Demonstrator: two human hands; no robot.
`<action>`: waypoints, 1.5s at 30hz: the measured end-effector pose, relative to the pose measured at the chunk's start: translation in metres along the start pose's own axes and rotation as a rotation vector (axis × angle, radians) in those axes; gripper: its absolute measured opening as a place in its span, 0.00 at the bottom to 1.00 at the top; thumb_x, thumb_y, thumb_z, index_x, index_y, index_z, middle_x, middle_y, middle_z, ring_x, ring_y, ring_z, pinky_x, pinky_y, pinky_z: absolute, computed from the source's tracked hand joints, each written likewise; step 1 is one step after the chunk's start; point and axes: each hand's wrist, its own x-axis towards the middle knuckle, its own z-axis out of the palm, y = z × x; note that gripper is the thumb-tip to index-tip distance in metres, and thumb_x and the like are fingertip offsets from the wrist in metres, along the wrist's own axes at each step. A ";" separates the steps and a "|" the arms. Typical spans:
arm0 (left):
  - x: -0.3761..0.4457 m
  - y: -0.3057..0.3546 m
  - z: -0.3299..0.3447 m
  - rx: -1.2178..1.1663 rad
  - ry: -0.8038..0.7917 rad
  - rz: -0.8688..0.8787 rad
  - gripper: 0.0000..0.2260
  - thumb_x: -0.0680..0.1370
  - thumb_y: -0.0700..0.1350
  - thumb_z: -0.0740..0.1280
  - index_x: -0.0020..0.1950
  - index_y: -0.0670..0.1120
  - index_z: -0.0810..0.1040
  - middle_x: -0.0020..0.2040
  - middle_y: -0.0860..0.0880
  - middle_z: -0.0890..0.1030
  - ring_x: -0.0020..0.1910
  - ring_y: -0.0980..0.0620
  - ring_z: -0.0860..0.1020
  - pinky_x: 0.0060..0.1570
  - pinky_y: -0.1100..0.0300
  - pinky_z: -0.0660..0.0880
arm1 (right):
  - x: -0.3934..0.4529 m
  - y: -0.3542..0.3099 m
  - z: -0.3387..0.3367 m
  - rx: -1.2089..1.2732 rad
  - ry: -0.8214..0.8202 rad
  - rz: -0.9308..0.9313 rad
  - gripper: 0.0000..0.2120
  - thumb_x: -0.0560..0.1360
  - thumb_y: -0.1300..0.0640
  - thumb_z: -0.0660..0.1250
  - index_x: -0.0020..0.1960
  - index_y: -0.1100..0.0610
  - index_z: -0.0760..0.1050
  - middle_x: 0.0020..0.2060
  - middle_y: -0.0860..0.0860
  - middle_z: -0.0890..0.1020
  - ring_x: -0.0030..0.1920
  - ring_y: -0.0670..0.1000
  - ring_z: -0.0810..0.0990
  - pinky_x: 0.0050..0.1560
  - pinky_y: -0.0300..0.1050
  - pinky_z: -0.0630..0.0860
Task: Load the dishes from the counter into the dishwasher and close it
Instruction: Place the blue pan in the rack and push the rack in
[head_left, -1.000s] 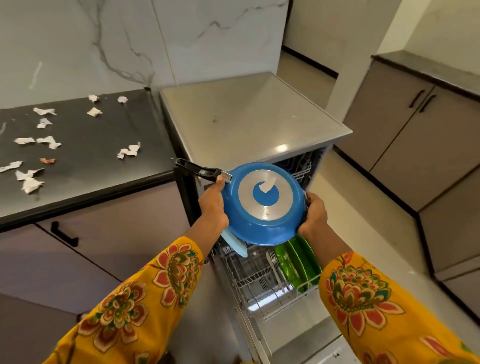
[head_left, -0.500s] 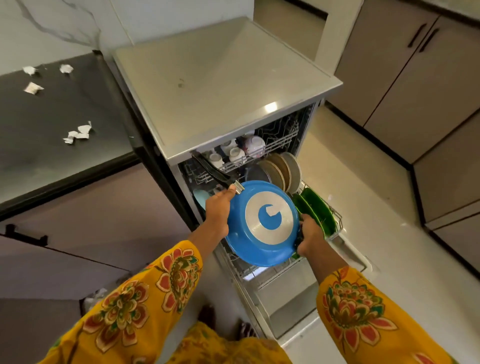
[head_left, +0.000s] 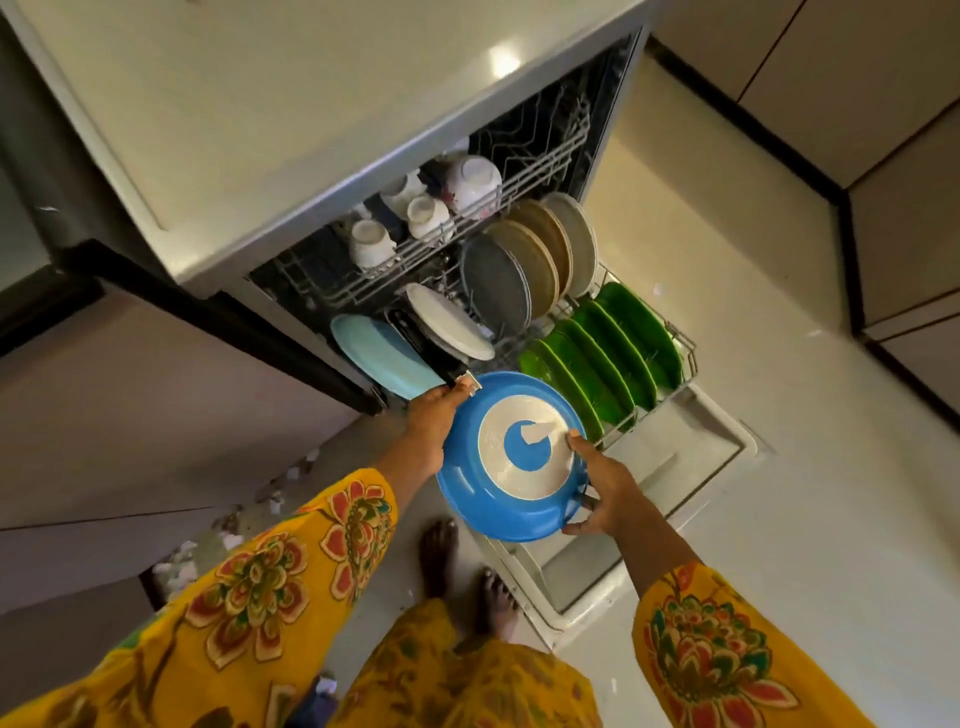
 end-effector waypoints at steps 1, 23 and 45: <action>0.011 -0.004 0.001 0.014 -0.008 -0.029 0.07 0.76 0.49 0.69 0.41 0.48 0.80 0.45 0.44 0.82 0.51 0.41 0.79 0.60 0.44 0.74 | 0.010 -0.001 0.000 0.002 -0.006 0.008 0.25 0.72 0.43 0.69 0.63 0.54 0.69 0.58 0.54 0.72 0.62 0.61 0.72 0.58 0.72 0.69; 0.149 -0.057 0.032 0.189 0.054 -0.096 0.12 0.78 0.48 0.66 0.57 0.42 0.79 0.45 0.45 0.81 0.42 0.48 0.77 0.45 0.56 0.76 | 0.137 -0.004 0.022 -0.048 0.244 -0.095 0.26 0.73 0.47 0.70 0.66 0.55 0.67 0.58 0.52 0.74 0.52 0.54 0.72 0.47 0.55 0.75; 0.183 -0.059 0.033 0.524 0.286 -0.019 0.19 0.79 0.54 0.60 0.42 0.38 0.77 0.50 0.35 0.80 0.53 0.36 0.77 0.48 0.49 0.75 | 0.187 0.035 0.069 -0.130 0.058 0.102 0.25 0.73 0.44 0.64 0.66 0.49 0.61 0.66 0.56 0.66 0.60 0.63 0.71 0.43 0.62 0.77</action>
